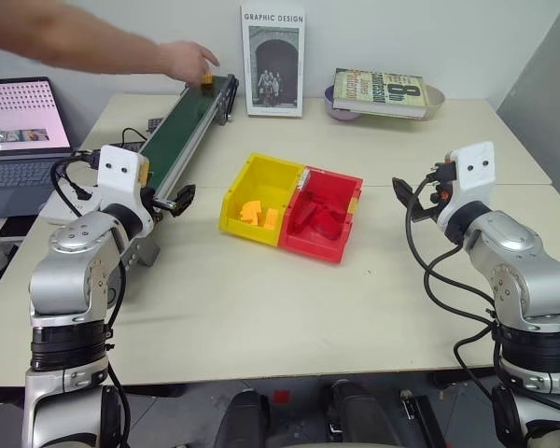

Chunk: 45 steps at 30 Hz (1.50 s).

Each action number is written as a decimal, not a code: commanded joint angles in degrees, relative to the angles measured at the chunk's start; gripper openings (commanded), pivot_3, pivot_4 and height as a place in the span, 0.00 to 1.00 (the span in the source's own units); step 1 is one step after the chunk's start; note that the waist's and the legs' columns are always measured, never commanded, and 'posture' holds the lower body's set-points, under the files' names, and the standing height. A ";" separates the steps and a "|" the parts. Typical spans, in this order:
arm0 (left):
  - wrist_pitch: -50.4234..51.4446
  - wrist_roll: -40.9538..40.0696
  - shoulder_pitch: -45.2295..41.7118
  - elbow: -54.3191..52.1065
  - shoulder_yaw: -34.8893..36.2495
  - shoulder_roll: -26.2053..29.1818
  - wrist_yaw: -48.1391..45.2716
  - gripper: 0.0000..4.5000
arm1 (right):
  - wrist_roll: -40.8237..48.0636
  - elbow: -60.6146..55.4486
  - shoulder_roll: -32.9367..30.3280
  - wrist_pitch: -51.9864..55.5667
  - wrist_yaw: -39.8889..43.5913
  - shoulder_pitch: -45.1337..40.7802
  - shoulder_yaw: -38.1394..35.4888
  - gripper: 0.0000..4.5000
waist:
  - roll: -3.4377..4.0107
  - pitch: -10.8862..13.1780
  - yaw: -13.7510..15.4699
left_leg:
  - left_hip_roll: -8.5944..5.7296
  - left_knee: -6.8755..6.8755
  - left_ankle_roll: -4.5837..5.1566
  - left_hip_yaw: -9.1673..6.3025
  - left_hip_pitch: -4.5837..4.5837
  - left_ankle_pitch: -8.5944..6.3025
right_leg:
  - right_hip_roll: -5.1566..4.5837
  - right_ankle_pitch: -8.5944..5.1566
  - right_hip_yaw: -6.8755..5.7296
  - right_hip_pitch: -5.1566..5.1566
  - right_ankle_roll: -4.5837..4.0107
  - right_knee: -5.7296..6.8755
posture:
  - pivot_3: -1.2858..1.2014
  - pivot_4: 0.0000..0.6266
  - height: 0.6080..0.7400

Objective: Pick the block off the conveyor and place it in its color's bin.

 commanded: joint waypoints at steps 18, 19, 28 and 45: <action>-4.69 -1.70 2.25 -2.11 12.99 -2.02 8.13 0.99 | 2.86 0.90 0.03 -3.91 7.19 -5.41 1.69 1.00 | 0.00 0.00 -0.01 | 0.00 0.00 0.00 0.02 0.01 0.00 | -0.01 0.00 0.01 0.00 0.00 0.01 | 0.52 0.24 1.00; -5.50 -1.71 2.16 -1.40 13.58 -2.36 8.63 0.99 | 4.64 1.13 -0.05 -4.80 10.65 -6.63 2.45 1.00 | 0.00 0.00 -0.05 | 0.01 0.01 0.00 0.02 0.02 0.00 | -0.01 0.00 0.01 0.00 0.00 0.01 | 0.52 0.24 1.00; -8.88 -1.87 1.77 2.37 13.73 -2.58 9.40 0.99 | 16.51 1.39 -0.91 -3.91 30.09 -12.17 6.48 1.00 | 0.00 0.00 0.07 | 0.01 0.00 0.00 -0.05 0.00 0.00 | -0.04 0.01 -0.07 0.02 0.00 -0.02 | 0.52 0.24 1.00; -8.75 -0.99 -0.06 7.35 9.59 -2.08 7.08 0.99 | 18.63 -0.79 -2.09 -3.36 35.58 -13.27 10.14 1.00 | 0.00 0.00 0.04 | 0.02 0.00 0.00 -0.04 0.00 0.00 | -0.09 0.01 -0.09 0.01 -0.01 0.02 | 0.52 0.24 1.00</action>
